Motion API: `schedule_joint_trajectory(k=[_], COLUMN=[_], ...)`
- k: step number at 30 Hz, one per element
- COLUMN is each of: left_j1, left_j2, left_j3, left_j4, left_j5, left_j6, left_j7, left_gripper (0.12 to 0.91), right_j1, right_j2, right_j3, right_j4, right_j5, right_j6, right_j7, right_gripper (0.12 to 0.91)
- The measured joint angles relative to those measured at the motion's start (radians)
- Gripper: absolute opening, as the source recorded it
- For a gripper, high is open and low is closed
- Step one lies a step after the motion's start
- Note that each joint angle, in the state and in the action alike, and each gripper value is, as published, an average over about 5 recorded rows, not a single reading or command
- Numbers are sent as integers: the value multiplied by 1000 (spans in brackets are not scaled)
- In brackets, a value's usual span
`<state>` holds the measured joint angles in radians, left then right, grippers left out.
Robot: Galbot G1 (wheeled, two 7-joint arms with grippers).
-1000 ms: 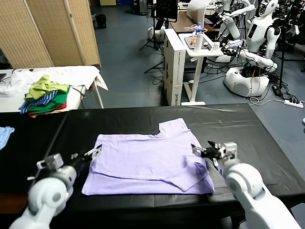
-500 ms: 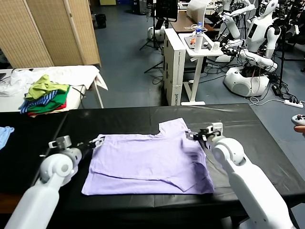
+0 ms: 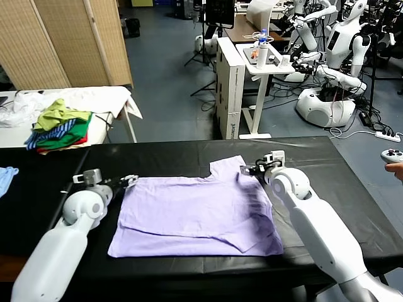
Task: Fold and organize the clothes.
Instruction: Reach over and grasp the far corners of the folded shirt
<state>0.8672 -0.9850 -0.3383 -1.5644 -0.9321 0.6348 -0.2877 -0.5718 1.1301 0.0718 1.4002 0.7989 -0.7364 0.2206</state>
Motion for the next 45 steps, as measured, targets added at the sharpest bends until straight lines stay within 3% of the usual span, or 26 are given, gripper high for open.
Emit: schedule_joint_trajectory(k=[10, 13, 18, 21, 28, 31, 36, 45], left_j1=[-8, -4, 5, 9, 10, 10, 12, 32], left_j2=[-13, -15, -12, -12, -12, -12, -12, 1], left_j3=[15, 15, 14, 13, 14, 15, 15, -5], left_j4=[9, 11, 8, 5, 3, 2, -3, -47], left_j5=[12, 15, 16, 18, 20, 21, 21, 5], left_j6=[1, 0, 0, 0, 2, 2, 3, 0], left_j7=[4, 3, 7, 12, 19, 22, 26, 22], left_gripper=[877, 817, 723, 650, 347, 252, 211, 147], right_j1=[5, 2, 3, 4, 0, -4, -16, -49], right_j2=[6, 6, 9, 11, 13, 13, 13, 2], right_j3=[-11, -14, -18, -20, -19, -15, -7, 19], right_j4=[-18, -17, -18, -20, -22, -19, -8, 36], right_j5=[-1, -2, -3, -3, -15, -18, -19, -18], right_j6=[0, 0, 0, 0, 0, 0, 18, 126], right_j7=[0, -3, -9, -11, -24, -28, -31, -56], right_gripper=[708, 598, 307, 197, 144, 140, 140, 140])
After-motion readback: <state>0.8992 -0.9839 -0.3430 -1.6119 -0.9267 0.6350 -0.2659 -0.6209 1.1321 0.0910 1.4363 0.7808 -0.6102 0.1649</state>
